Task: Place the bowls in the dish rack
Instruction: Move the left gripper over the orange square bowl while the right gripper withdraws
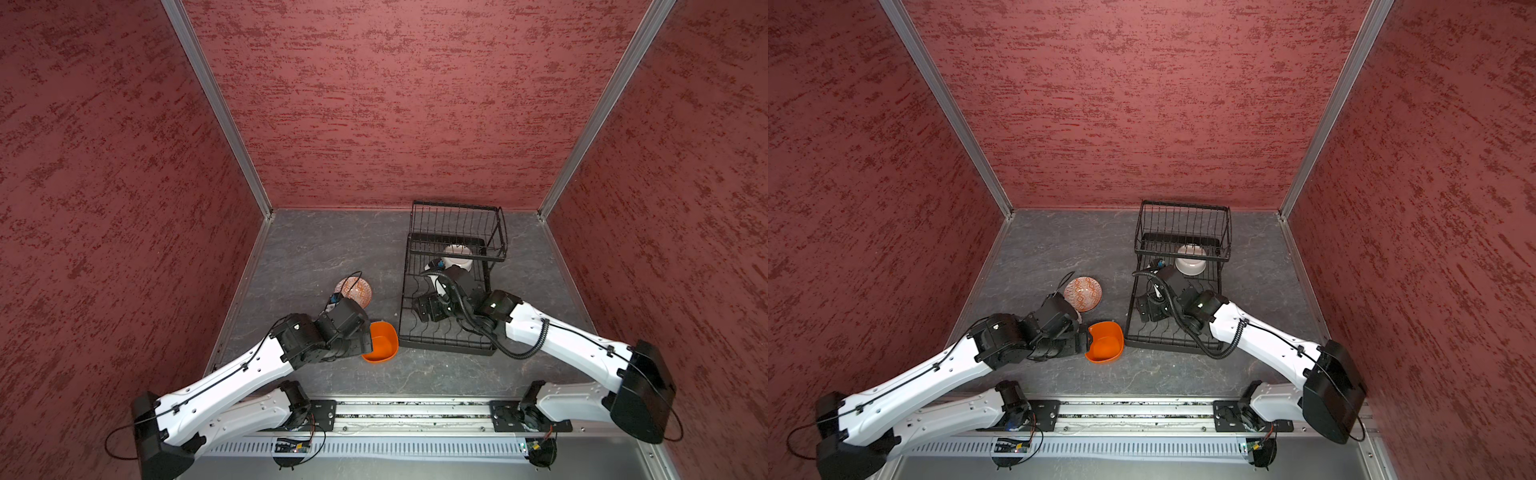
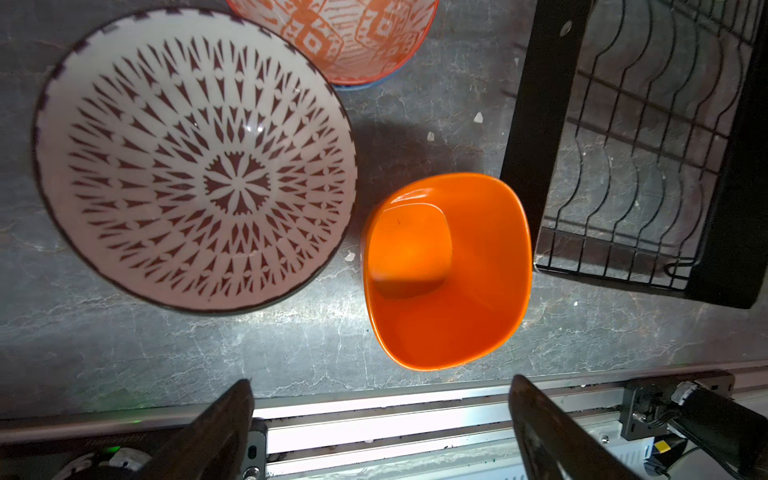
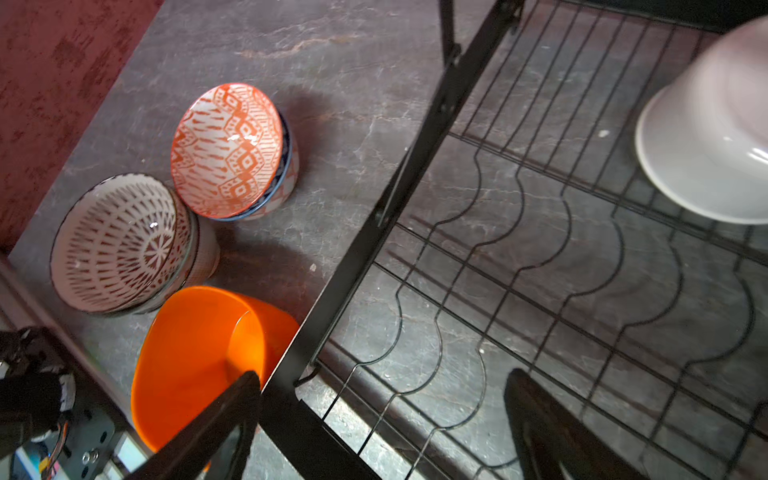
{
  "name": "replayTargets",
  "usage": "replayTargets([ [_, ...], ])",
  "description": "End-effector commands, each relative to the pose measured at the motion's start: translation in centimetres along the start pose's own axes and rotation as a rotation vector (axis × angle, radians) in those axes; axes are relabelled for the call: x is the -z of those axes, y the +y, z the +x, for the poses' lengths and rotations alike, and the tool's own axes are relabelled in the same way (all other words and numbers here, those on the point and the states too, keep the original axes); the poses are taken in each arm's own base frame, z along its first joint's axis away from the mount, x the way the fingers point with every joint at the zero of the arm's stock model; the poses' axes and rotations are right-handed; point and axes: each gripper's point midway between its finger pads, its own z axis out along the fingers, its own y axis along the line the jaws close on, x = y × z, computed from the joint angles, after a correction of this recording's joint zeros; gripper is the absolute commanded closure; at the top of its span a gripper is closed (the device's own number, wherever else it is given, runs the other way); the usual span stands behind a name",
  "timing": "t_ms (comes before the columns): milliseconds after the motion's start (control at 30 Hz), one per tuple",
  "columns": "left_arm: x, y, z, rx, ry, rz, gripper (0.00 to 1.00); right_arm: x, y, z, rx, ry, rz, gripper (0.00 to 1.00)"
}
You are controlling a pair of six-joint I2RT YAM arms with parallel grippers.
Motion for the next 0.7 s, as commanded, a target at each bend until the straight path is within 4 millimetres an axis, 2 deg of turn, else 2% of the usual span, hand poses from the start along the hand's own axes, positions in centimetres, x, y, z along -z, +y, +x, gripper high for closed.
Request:
replayTargets([
  [0,-0.2,0.0,0.0,0.029,-0.017,-0.038,0.06,1.4,-1.5,-0.1,-0.088,-0.029,0.114,0.07],
  [133,-1.0,-1.1,0.3,0.027,-0.007,-0.024,0.11,1.9,-1.9,0.4,-0.103,-0.039,0.141,0.07],
  [200,-1.6,-1.2,0.5,0.038,0.002,-0.043,0.17,1.9,-1.9,0.7,-0.099,-0.037,0.146,0.07],
  [400,-3.6,-0.9,1.3,0.059,0.020,-0.110,0.29,1.9,-2.2,1.2,-0.091,-0.038,0.164,0.07],
  [667,-5.4,-0.1,1.3,0.114,-0.014,-0.114,0.38,2.2,-2.5,1.3,-0.086,-0.066,0.165,0.07],
])
